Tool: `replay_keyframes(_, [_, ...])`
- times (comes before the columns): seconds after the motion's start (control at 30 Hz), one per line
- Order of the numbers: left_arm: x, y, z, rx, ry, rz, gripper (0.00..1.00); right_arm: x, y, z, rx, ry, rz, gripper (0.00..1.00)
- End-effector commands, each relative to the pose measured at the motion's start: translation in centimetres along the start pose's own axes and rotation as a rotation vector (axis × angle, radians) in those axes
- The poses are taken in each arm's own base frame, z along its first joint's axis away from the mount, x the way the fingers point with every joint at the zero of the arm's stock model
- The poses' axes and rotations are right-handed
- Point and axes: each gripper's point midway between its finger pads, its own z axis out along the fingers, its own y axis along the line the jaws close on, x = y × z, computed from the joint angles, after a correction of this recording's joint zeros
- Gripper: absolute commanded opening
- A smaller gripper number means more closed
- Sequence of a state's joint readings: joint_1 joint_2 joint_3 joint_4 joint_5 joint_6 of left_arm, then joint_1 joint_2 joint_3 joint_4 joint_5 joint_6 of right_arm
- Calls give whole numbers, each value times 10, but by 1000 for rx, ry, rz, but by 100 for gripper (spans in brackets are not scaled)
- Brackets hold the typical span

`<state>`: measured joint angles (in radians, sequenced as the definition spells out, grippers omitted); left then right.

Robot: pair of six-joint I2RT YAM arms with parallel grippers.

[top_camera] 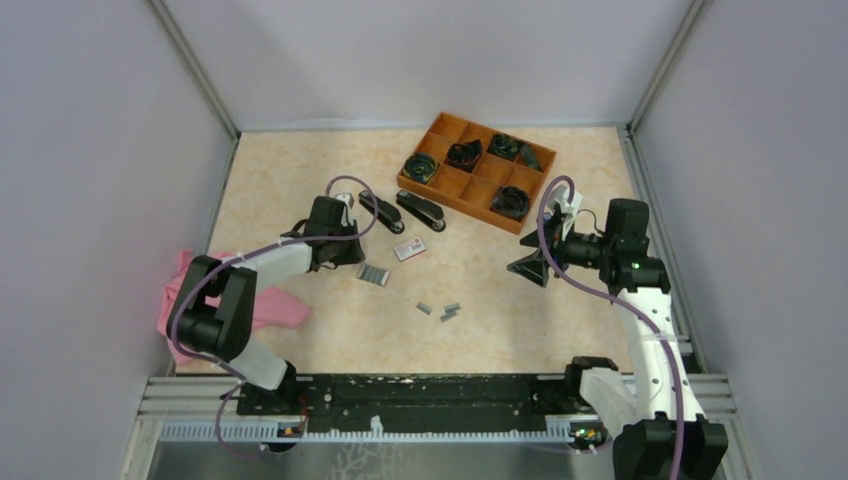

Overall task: Unload the staples from the stapler
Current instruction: Adjust the staple box at the center of the board.

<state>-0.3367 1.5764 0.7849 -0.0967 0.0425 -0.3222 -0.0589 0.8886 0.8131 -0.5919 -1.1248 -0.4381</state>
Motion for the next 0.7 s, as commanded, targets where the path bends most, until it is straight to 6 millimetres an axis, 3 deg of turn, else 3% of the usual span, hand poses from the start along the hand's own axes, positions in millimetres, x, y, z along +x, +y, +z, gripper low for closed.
replay_keyframes(0.0, [7, -2, -5, 19, 25, -15, 24, -15, 1, -1, -7, -28, -73, 71])
replay_keyframes(0.47, [37, -19, -27, 118, 36, -70, 29, -16, 3, -1, -14, -32, -77, 71])
replay_keyframes(0.67, [34, -25, -33, 160, -2, -75, 33, -14, 2, 0, -17, -30, -69, 71])
